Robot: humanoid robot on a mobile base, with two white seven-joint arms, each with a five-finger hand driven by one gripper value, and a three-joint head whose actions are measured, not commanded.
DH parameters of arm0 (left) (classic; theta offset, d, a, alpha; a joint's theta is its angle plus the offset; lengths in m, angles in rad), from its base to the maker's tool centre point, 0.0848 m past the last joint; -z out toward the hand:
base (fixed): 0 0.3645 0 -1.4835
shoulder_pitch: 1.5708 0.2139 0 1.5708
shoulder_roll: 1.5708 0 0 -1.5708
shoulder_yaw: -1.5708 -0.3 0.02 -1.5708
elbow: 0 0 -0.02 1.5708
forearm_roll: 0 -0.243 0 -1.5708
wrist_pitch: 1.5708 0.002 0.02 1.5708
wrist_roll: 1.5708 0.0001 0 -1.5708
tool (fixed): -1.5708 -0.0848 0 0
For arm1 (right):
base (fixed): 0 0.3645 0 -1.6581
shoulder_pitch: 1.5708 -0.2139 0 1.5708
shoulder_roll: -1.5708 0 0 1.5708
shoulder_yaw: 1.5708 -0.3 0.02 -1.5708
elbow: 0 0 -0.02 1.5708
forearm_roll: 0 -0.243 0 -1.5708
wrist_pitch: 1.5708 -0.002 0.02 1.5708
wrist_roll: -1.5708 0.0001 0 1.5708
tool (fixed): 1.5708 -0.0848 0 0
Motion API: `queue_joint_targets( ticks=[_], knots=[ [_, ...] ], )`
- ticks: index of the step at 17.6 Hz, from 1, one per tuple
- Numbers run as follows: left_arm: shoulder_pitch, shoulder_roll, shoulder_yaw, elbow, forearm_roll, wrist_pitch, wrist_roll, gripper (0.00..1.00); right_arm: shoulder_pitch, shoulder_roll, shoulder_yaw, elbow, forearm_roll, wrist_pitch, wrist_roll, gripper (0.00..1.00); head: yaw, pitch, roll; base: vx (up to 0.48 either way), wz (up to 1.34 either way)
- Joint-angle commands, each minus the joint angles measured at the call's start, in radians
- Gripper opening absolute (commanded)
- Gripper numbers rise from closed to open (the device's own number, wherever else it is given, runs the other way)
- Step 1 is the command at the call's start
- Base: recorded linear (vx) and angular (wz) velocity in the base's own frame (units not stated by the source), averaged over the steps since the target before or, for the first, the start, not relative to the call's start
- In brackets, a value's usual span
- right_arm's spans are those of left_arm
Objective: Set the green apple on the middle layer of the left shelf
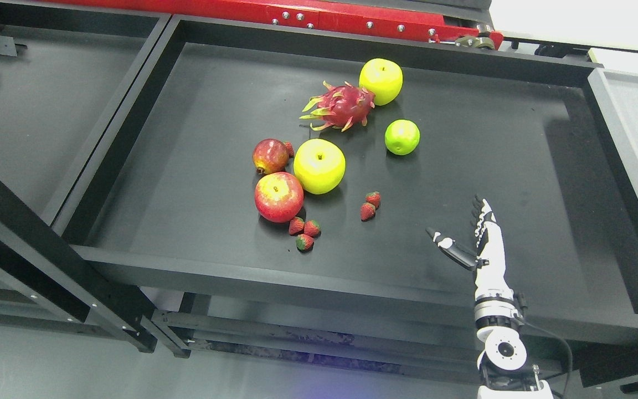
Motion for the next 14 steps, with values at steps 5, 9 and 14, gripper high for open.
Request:
queue_joint_targets(
  ticks=[5, 9, 14],
  knots=[
    [0.000, 0.017, 0.001, 0.001, 0.000, -0.001, 0.000, 1.00, 0.002, 0.003, 0.016, -0.061, -0.007, -0.001, 0.000, 1.00, 0.0000, 0.000, 0.000, -0.009, 0.00],
    [0.000, 0.017, -0.002, 0.000, 0.000, -0.001, 0.000, 1.00, 0.005, 0.003, 0.018, -0.063, -0.007, -0.003, 0.000, 1.00, 0.0000, 0.000, 0.000, -0.014, 0.01],
    [0.000, 0.017, 0.001, 0.000, 0.000, -0.001, 0.000, 1.00, 0.007, 0.003, 0.024, -0.063, -0.006, -0.003, 0.000, 1.00, 0.0000, 0.000, 0.000, -0.026, 0.04]
  ],
)
